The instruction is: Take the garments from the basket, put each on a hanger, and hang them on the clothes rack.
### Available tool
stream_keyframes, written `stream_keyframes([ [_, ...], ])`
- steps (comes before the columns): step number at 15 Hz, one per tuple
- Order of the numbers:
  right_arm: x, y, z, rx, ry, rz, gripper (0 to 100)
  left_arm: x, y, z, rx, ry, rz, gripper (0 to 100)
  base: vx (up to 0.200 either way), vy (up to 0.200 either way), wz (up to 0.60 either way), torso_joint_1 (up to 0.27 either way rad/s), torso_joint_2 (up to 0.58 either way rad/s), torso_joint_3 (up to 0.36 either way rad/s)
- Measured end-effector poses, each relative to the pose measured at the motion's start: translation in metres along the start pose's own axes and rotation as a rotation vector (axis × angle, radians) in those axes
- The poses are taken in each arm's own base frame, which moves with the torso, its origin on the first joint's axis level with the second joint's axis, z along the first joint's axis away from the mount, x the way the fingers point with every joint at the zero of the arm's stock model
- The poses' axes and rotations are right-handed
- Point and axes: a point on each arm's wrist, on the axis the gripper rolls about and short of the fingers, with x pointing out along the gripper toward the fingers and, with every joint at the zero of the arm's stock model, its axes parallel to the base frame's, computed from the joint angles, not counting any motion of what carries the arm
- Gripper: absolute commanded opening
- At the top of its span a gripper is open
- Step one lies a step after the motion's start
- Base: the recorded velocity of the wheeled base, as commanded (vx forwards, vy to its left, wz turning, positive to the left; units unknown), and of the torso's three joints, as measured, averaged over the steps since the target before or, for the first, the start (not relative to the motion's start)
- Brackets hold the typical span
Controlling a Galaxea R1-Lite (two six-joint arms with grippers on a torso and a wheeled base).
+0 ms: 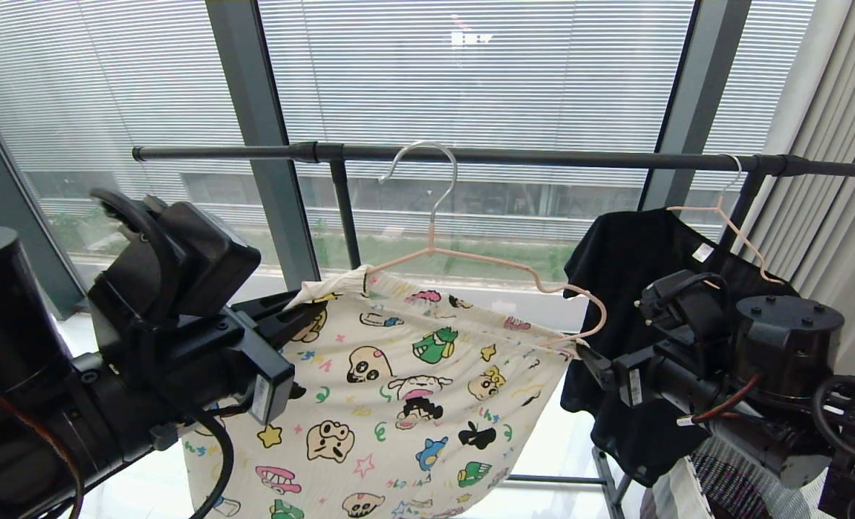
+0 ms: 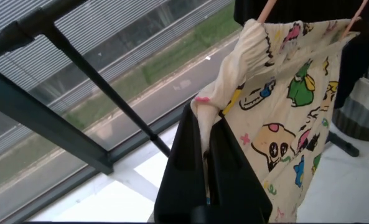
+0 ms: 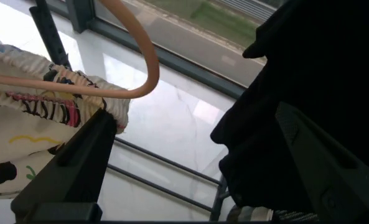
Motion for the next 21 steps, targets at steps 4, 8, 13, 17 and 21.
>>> stream_keyframes([
  [4, 0.001, -0.009, 0.001, -0.002, -0.004, -0.012, 100, -0.002, 0.003, -0.007, 0.038, -0.008, 0.022, 0, 0.000, 0.000, 0.00, 0.000, 0.00, 0.000],
  [8, 0.002, -0.012, 0.002, 0.000, -0.007, -0.018, 100, -0.006, -0.001, -0.015, 0.097, -0.017, -0.049, 0, 0.000, 0.000, 0.00, 0.000, 0.00, 0.000],
  [13, 0.004, -0.017, 0.003, 0.003, -0.014, -0.003, 100, -0.014, 0.001, -0.034, 0.187, 0.004, -0.098, 0, 0.000, 0.000, 0.00, 0.000, 0.00, 0.000],
  [17, 0.006, -0.020, 0.011, 0.001, -0.043, -0.002, 100, -0.012, 0.003, -0.048, 0.247, 0.051, -0.108, 0, 0.000, 0.000, 0.00, 0.000, 0.00, 0.000],
  [21, 0.005, -0.020, 0.023, -0.013, -0.089, 0.009, 100, 0.002, -0.001, -0.060, 0.282, 0.144, -0.112, 0, 0.000, 0.000, 0.00, 0.000, 0.00, 0.000],
])
